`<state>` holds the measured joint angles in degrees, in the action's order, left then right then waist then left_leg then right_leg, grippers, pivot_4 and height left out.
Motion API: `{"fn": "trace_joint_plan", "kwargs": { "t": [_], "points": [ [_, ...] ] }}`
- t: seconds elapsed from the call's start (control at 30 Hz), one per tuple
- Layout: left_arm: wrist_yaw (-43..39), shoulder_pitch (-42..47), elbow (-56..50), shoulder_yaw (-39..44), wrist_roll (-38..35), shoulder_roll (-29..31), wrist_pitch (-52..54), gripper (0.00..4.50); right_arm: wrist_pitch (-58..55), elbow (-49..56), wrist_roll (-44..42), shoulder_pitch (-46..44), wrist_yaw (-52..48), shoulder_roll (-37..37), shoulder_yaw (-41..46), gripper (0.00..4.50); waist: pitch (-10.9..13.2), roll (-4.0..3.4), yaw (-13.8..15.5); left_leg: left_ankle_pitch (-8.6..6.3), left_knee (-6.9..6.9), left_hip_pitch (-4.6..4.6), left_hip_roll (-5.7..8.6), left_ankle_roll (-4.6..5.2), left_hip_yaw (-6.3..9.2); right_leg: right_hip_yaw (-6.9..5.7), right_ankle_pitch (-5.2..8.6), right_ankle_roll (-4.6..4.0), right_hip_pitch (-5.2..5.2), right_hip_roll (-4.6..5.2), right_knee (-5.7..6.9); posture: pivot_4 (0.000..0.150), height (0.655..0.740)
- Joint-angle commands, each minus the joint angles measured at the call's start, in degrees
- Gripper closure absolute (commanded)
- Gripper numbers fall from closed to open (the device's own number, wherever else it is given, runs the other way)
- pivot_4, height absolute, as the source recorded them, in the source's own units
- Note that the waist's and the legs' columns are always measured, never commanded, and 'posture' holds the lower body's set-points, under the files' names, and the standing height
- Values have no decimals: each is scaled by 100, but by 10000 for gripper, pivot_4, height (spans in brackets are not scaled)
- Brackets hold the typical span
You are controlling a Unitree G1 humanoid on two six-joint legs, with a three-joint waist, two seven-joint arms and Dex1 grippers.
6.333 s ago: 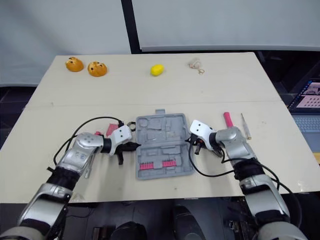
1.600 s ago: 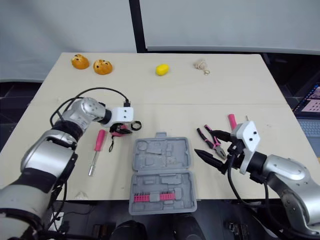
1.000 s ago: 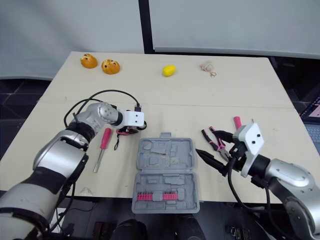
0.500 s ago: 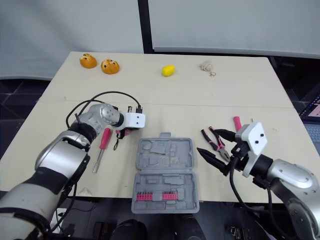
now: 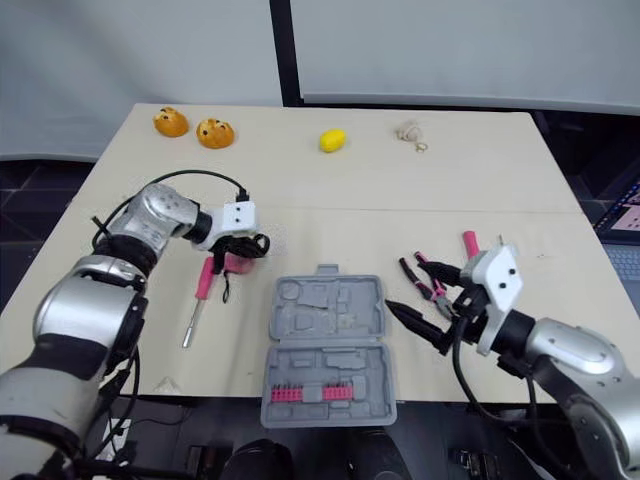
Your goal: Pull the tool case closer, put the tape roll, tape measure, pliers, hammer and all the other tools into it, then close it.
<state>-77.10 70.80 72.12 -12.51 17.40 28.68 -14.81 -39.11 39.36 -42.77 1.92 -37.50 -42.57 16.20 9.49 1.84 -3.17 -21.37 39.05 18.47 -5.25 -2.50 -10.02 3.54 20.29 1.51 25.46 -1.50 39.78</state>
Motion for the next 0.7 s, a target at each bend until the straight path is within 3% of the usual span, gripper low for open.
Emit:
{"fn": "trace_joint_plan", "kwargs": {
  "t": [0.03,0.17,0.27,0.7],
  "points": [
    [-773,-224,-809,64,-396,21,404,44848,57,-1,-57,-85,-110,-39,-60,0,0,0,-1,0,-1,0,0,0,0,1,0,0,0,2,0,1500,7400],
    [-1277,-914,-2453,-223,-468,9,1661,44848,91,-74,0,-166,-160,-14,-252,0,0,-1,-26,0,-2,-2,-22,0,2,5,0,0,0,1,3,1500,7400],
    [-1216,-1255,-3187,-477,-406,2,2202,44848,115,-121,10,-206,-152,1,-337,0,0,0,-28,0,0,-2,-25,0,5,7,0,0,0,1,8,1500,7400],
    [-701,-1087,-3021,-1087,-249,-324,2558,44848,209,-54,155,17,-76,64,-434,0,0,0,-13,0,3,0,-23,0,10,7,0,0,0,2,6,1500,7400]
  ]
}}
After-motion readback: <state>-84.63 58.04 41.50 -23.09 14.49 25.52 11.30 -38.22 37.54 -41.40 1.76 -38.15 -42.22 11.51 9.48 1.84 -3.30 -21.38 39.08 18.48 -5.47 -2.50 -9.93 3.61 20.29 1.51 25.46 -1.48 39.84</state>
